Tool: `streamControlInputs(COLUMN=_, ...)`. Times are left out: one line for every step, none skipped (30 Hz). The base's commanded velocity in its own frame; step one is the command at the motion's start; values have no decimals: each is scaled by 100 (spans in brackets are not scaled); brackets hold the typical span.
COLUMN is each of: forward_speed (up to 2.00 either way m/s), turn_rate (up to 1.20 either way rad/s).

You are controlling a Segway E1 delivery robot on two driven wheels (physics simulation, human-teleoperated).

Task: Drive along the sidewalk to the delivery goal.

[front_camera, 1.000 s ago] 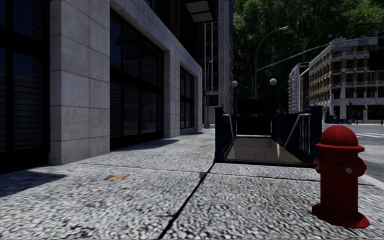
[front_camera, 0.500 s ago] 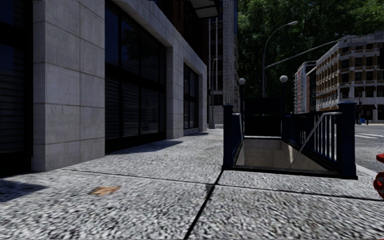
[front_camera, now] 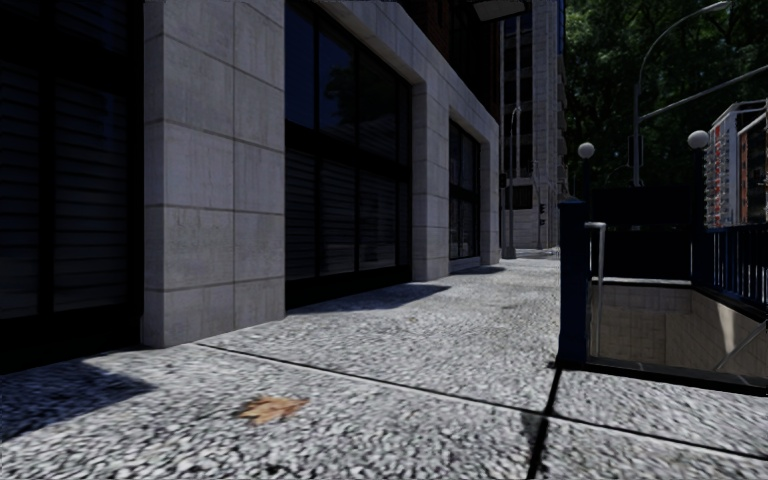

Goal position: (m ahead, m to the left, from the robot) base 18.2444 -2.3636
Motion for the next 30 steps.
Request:
streamControlInputs(forward_speed=101, turn_rate=4)
streamControlInputs(forward_speed=101, turn_rate=2)
streamControlInputs(forward_speed=101, turn_rate=1)
streamControlInputs(forward_speed=101, turn_rate=0)
streamControlInputs(forward_speed=101, turn_rate=0)
streamControlInputs(forward_speed=101, turn_rate=0)
streamControlInputs(forward_speed=101, turn_rate=0)
streamControlInputs(forward_speed=101, turn_rate=0)
streamControlInputs(forward_speed=101, turn_rate=0)
streamControlInputs(forward_speed=101, turn_rate=0)
streamControlInputs(forward_speed=101, turn_rate=0)
streamControlInputs(forward_speed=101, turn_rate=0)
streamControlInputs(forward_speed=101, turn_rate=0)
streamControlInputs(forward_speed=101, turn_rate=0)
streamControlInputs(forward_speed=101, turn_rate=0)
streamControlInputs(forward_speed=101, turn_rate=0)
streamControlInputs(forward_speed=101, turn_rate=0)
streamControlInputs(forward_speed=101, turn_rate=0)
streamControlInputs(forward_speed=101, turn_rate=0)
streamControlInputs(forward_speed=101, turn_rate=0)
streamControlInputs(forward_speed=101, turn_rate=0)
streamControlInputs(forward_speed=101, turn_rate=0)
streamControlInputs(forward_speed=101, turn_rate=0)
streamControlInputs(forward_speed=101, turn_rate=0)
streamControlInputs(forward_speed=101, turn_rate=0)
streamControlInputs(forward_speed=101, turn_rate=0)
streamControlInputs(forward_speed=101, turn_rate=0)
streamControlInputs(forward_speed=101, turn_rate=0)
streamControlInputs(forward_speed=101, turn_rate=0)
streamControlInputs(forward_speed=101, turn_rate=0)
